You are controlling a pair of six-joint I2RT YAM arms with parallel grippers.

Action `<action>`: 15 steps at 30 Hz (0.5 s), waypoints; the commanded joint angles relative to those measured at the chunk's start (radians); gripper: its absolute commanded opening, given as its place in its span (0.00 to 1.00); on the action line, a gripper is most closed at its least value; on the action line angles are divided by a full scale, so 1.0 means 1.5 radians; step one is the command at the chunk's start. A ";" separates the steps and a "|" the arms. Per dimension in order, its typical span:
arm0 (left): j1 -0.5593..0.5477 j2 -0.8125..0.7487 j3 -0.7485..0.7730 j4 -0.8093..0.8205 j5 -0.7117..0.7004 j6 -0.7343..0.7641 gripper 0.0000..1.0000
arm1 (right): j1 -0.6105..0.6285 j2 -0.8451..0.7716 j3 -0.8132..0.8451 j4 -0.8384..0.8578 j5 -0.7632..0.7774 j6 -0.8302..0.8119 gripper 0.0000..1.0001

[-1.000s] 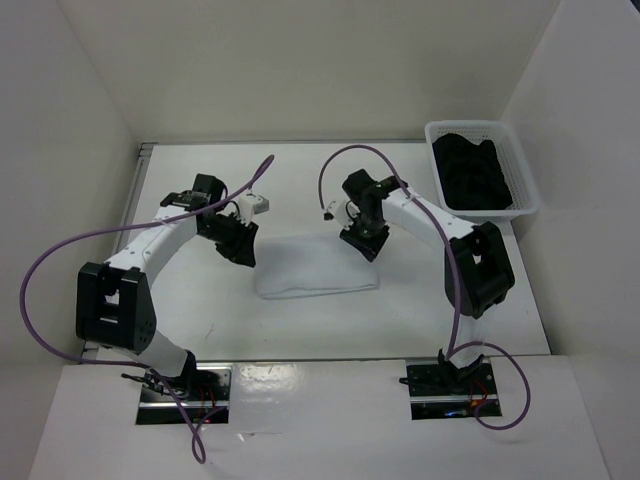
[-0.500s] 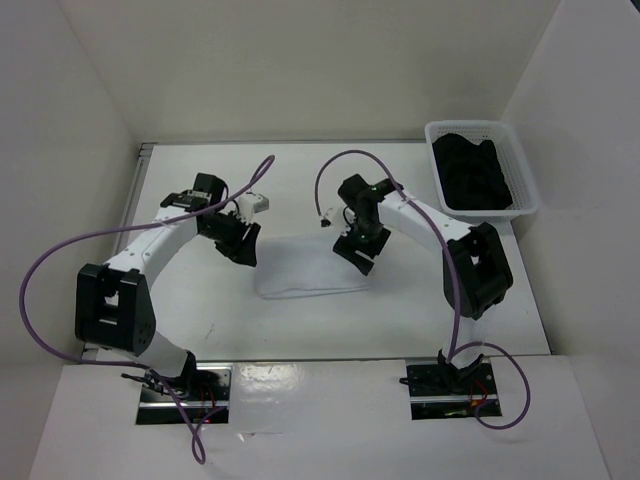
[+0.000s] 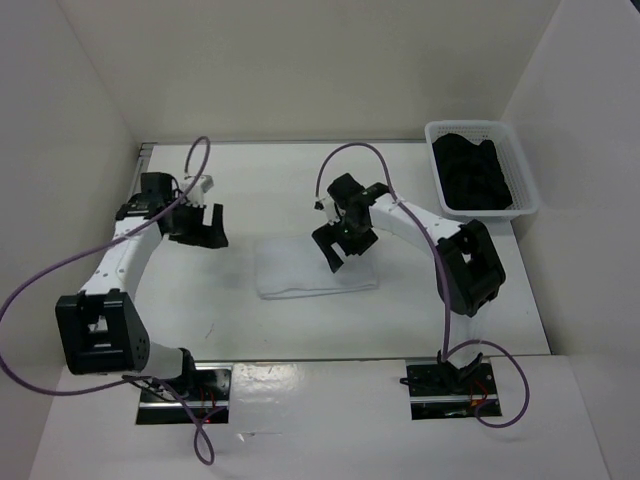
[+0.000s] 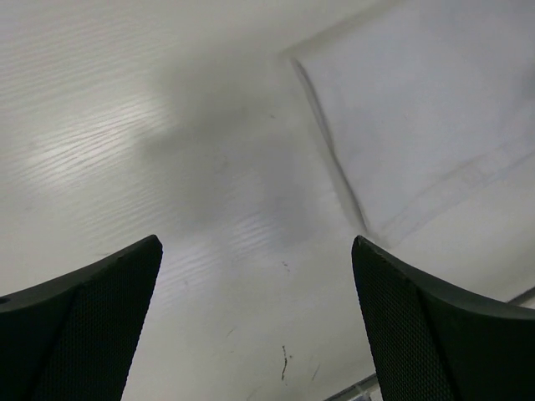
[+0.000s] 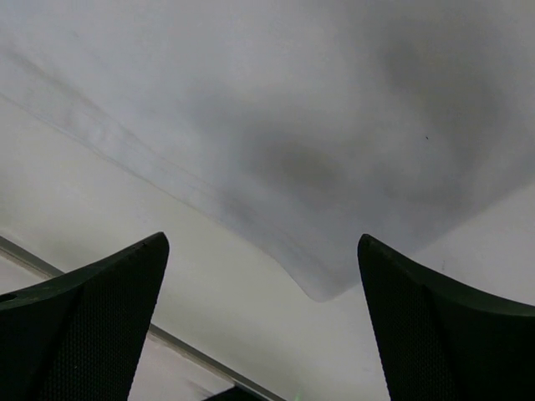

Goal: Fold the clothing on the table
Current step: Fold the skirt

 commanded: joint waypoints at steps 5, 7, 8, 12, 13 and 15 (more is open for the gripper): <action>0.125 -0.106 -0.004 0.016 -0.076 -0.060 1.00 | 0.051 0.048 0.051 0.076 0.048 0.153 0.98; 0.147 -0.123 -0.012 0.016 -0.096 -0.060 1.00 | 0.081 0.071 0.075 0.091 0.094 0.186 0.98; 0.167 -0.138 -0.020 0.016 -0.103 -0.066 1.00 | 0.090 0.077 0.081 0.103 0.115 0.196 0.98; 0.211 -0.174 -0.036 0.016 -0.110 -0.066 1.00 | 0.111 0.107 0.103 0.120 0.160 0.232 0.98; 0.217 -0.174 -0.043 0.016 -0.110 -0.066 1.00 | 0.111 0.114 0.103 0.120 0.172 0.241 0.98; 0.225 -0.182 -0.043 0.016 -0.110 -0.060 1.00 | 0.111 0.133 0.103 0.120 0.195 0.248 0.98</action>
